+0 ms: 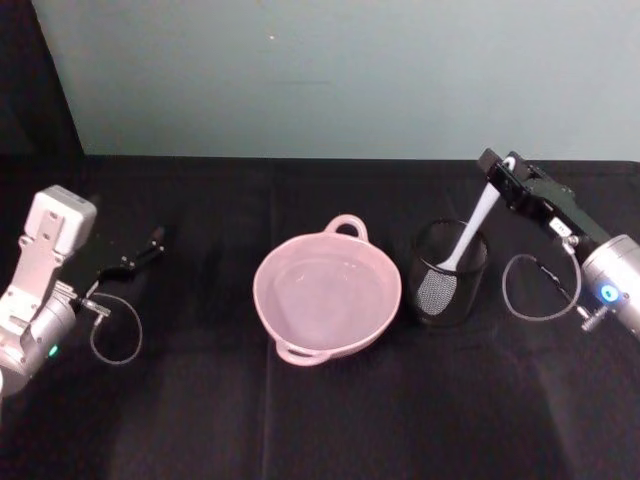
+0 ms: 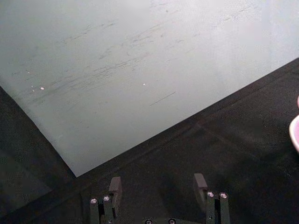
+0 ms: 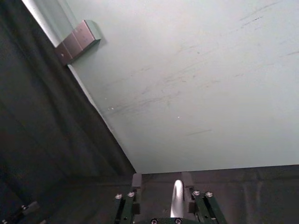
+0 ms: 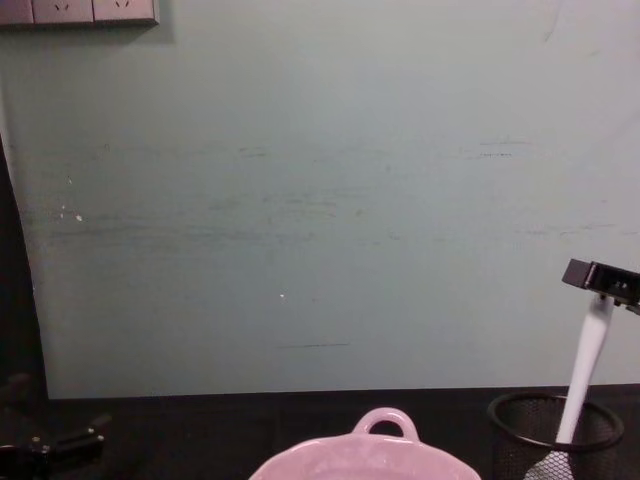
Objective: Use the one hand to pick up the spoon and stir the clear water in the bowl.
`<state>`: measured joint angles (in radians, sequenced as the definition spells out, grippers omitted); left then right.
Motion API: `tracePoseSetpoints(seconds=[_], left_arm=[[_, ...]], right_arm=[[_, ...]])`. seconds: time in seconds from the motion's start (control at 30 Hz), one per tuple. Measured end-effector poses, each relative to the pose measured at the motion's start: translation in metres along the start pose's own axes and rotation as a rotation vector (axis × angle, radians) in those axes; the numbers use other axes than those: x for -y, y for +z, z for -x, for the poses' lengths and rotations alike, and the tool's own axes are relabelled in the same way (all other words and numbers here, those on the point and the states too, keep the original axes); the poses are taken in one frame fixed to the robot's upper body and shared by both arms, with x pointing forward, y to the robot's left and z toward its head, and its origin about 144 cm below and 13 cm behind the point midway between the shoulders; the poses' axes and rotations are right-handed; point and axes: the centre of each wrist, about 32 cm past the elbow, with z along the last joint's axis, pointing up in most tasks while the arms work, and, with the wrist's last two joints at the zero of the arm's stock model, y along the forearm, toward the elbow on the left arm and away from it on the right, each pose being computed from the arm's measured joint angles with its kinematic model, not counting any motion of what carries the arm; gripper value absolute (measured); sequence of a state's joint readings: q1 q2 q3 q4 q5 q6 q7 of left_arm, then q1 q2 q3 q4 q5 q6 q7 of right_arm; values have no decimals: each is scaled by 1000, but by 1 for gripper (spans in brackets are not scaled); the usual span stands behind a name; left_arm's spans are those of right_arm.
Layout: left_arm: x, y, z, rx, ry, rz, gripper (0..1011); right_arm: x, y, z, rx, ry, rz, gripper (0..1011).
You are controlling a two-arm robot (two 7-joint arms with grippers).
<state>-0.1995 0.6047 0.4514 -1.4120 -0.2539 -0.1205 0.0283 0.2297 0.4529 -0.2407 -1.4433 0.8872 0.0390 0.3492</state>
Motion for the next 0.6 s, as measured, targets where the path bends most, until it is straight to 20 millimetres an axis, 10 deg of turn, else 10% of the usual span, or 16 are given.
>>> tracePoseSetpoints(seconds=[0.6], left_arm=[[0, 0, 0, 0, 0, 0, 1011]], right_arm=[[22, -1, -4, 7, -64, 17, 1002]])
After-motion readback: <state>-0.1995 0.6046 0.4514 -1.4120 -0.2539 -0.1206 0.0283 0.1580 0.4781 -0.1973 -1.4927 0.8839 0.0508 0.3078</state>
